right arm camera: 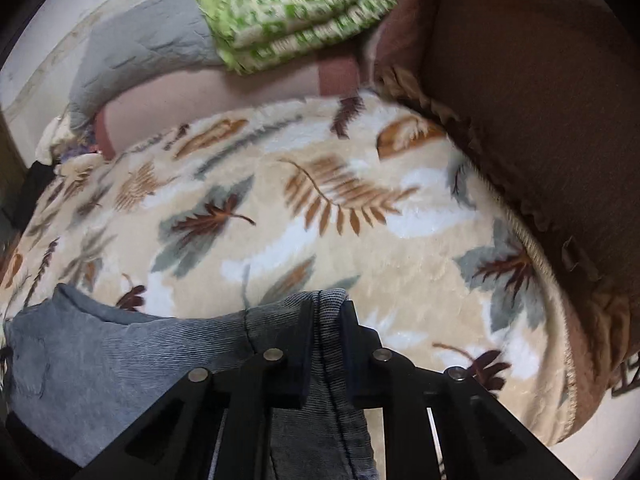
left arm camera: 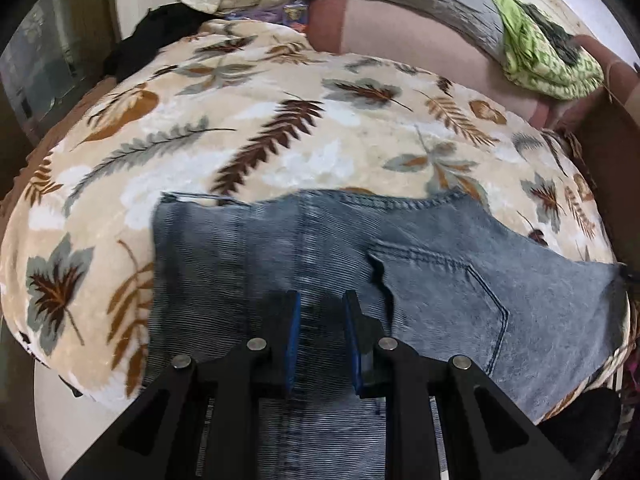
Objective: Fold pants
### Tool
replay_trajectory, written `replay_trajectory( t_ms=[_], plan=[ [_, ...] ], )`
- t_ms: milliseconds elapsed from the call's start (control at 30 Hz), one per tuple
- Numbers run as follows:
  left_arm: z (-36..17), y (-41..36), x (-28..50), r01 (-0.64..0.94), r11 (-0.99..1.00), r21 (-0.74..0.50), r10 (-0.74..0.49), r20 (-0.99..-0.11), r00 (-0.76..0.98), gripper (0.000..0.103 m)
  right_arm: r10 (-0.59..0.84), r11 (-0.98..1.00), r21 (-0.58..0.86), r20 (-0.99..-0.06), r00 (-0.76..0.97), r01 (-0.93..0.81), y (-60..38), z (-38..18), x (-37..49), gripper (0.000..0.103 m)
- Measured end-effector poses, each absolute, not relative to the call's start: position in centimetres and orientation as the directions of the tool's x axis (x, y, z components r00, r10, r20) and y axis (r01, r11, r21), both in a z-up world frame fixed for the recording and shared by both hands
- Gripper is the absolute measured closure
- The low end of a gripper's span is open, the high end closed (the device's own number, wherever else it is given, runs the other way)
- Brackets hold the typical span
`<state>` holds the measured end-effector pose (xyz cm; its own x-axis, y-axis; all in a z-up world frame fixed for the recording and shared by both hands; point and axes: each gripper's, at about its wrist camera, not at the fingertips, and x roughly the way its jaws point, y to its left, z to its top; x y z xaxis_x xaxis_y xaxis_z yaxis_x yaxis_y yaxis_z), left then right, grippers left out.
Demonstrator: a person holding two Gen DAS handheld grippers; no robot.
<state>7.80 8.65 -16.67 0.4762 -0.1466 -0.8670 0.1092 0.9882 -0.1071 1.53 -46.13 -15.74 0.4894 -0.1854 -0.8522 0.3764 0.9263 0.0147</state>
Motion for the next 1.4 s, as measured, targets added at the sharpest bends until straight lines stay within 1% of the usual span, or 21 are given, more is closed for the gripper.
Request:
replay_trajectory(
  t_ms=[67,100,133,167,233,267,333,400,467,533,600,633,700,733,833,1000,1233,1267,1300,1333,1400],
  plan=[
    [-17.3,8.0,7.9,0.118,0.989,-0.087,-0.133,-0.874,0.468,0.082,-0.157,0.920,0.011,-0.906,0.394,0.392,-46.7,-18.4,2.1,0.088],
    [-17.5,7.9,8.0,0.118,0.990,-0.082,-0.128,-0.876,0.465,0.082,-0.155,0.916,0.019,-0.905,0.396,0.401,-46.8,-18.5,2.0,0.082],
    [-17.8,7.8,8.0,0.117,0.990,-0.079,-0.125,-0.877,0.464,0.082,-0.170,0.912,0.015,-0.896,0.411,0.411,-46.8,-18.1,1.8,0.081],
    [-17.8,7.8,8.1,0.116,0.990,-0.081,-0.126,-0.876,0.465,0.082,-0.213,0.904,-0.019,-0.887,0.410,0.428,-46.6,-17.3,1.7,0.078],
    [-17.8,7.9,8.3,0.114,0.989,-0.091,-0.135,-0.873,0.469,0.082,-0.267,0.904,-0.058,-0.850,0.455,0.423,-45.6,-15.2,1.8,0.078],
    [-17.8,7.9,8.4,0.115,0.989,-0.096,-0.139,-0.871,0.470,0.082,-0.256,0.915,-0.047,-0.835,0.487,0.402,-45.0,-14.5,1.9,0.078],
    [-17.7,7.8,8.4,0.122,0.988,-0.100,-0.147,-0.868,0.475,0.082,-0.174,0.951,0.003,-0.821,0.543,0.309,-42.8,-12.9,2.7,0.078],
    [-17.7,7.6,8.3,0.123,0.988,-0.097,-0.144,-0.867,0.478,0.082,-0.022,0.985,0.080,-0.823,0.568,0.154,-38.9,-11.9,4.3,0.078],
    [-17.4,7.5,7.9,0.115,0.987,-0.108,-0.151,-0.863,0.483,0.082,0.106,0.991,0.134,-0.821,0.562,0.010,-34.7,-11.9,5.9,0.078],
    [-16.7,7.2,7.3,0.126,0.983,-0.133,-0.178,-0.853,0.491,0.081,0.242,0.970,0.203,-0.819,0.520,-0.132,-30.0,-12.7,7.8,0.078],
    [-15.9,6.7,6.4,0.139,0.981,-0.132,-0.185,-0.843,0.504,0.070,0.311,0.947,0.224,-0.818,0.484,-0.229,-26.0,-13.6,9.4,0.078],
    [-15.5,6.1,5.7,0.159,0.979,-0.126,-0.191,-0.834,0.517,0.059,0.322,0.940,0.218,-0.820,0.473,-0.261,-24.4,-14.2,10.0,0.078],
    [-15.2,5.4,5.1,0.189,0.974,-0.123,-0.207,-0.825,0.526,0.048,0.344,0.924,0.216,-0.829,0.441,-0.316,-21.5,-15.4,12.1,0.078],
    [-15.1,5.0,4.8,0.206,0.971,-0.124,-0.216,-0.824,0.524,0.048,0.363,0.914,0.229,-0.832,0.420,-0.335,-20.4,-16.0,13.0,0.078],
    [-15.6,3.9,4.5,0.246,0.960,-0.136,-0.249,-0.821,0.514,0.048,0.384,0.895,0.243,-0.847,0.369,-0.373,-18.7,-17.7,14.9,0.078],
    [-17.4,2.6,4.8,0.270,0.951,-0.150,-0.265,-0.846,0.463,0.048,0.406,0.866,0.271,-0.871,0.275,-0.421,-16.3,-20.5,17.3,0.078],
    [-18.0,2.6,4.7,0.272,0.951,-0.149,-0.264,-0.850,0.457,0.048,0.350,0.849,0.204,-0.908,0.229,-0.487,-14.5,-22.3,18.2,0.078],
    [-18.0,2.6,4.8,0.271,0.951,-0.149,-0.263,-0.850,0.457,0.048,0.335,0.848,0.184,-0.912,0.235,-0.496,-14.2,-22.2,18.1,0.085],
    [-18.1,2.5,4.9,0.269,0.952,-0.147,-0.261,-0.851,0.457,0.048,0.322,0.847,0.165,-0.916,0.241,-0.505,-13.9,-22.1,18.1,0.098],
    [-18.1,2.6,5.0,0.267,0.953,-0.146,-0.259,-0.851,0.457,0.048,0.310,0.844,0.147,-0.918,0.246,-0.515,-13.6,-22.0,18.0,0.100],
    [-18.1,2.6,5.1,0.263,0.953,-0.148,-0.259,-0.851,0.458,0.048,0.293,0.836,0.111,-0.918,0.266,-0.537,-13.0,-21.6,17.6,0.101]
  ],
)
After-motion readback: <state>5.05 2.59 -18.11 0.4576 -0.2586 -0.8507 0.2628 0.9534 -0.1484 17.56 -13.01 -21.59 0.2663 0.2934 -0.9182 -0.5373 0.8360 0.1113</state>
